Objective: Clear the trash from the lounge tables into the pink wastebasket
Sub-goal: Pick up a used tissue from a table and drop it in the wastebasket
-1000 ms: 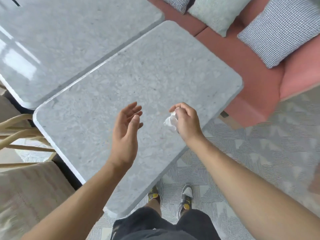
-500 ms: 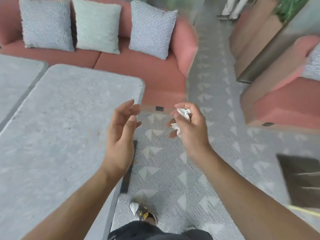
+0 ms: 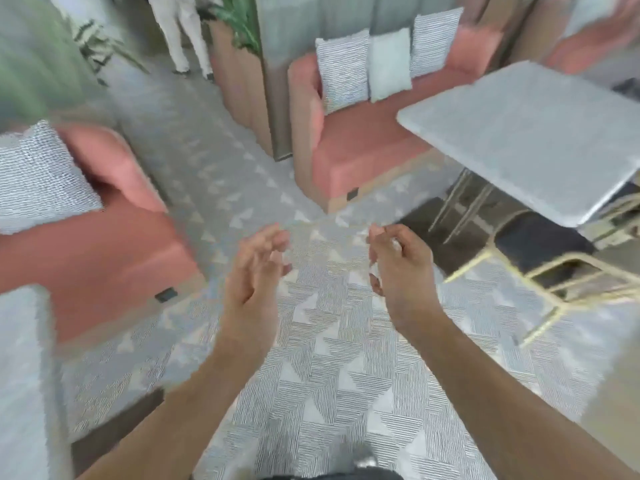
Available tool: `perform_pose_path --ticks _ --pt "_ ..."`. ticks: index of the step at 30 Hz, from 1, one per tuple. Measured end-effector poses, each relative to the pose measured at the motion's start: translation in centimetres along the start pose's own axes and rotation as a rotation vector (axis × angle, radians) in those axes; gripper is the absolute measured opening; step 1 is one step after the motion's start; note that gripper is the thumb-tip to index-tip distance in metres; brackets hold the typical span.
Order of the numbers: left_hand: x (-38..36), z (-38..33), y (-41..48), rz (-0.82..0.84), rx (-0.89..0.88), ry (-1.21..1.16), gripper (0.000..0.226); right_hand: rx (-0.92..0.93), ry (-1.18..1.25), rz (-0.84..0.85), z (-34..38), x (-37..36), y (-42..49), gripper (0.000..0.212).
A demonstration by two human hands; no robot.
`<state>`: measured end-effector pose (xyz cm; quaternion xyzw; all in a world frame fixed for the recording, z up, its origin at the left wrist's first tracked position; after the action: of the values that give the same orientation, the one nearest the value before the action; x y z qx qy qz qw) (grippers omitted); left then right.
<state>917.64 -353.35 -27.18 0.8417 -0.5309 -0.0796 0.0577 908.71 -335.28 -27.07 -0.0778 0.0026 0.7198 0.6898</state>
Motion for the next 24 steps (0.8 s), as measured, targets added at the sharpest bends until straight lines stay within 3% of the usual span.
perform_pose_path --ticks 12,24 --pt "-32.0 1.6 -1.7 0.628 -0.022 -0.015 0.03 0.137 0.149 -0.539 4.4 33.2 -0.9 0.022" --pt "-63.7 3.9 1.4 1.005 -0.023 -0.189 0.028 0.288 0.155 -0.966 9.2 57.2 4.4 0.024"
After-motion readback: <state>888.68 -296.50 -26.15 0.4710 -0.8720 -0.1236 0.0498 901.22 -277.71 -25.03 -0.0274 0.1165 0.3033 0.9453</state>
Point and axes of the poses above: each hand's wrist, its own y-axis towards the middle knuckle, its own x-axis out of the back of the hand, z = x × y, the point moved 3 cm from there along y, towards the middle knuckle, and after that the axes turned 4 degrees about y, right-handed, at the moved point
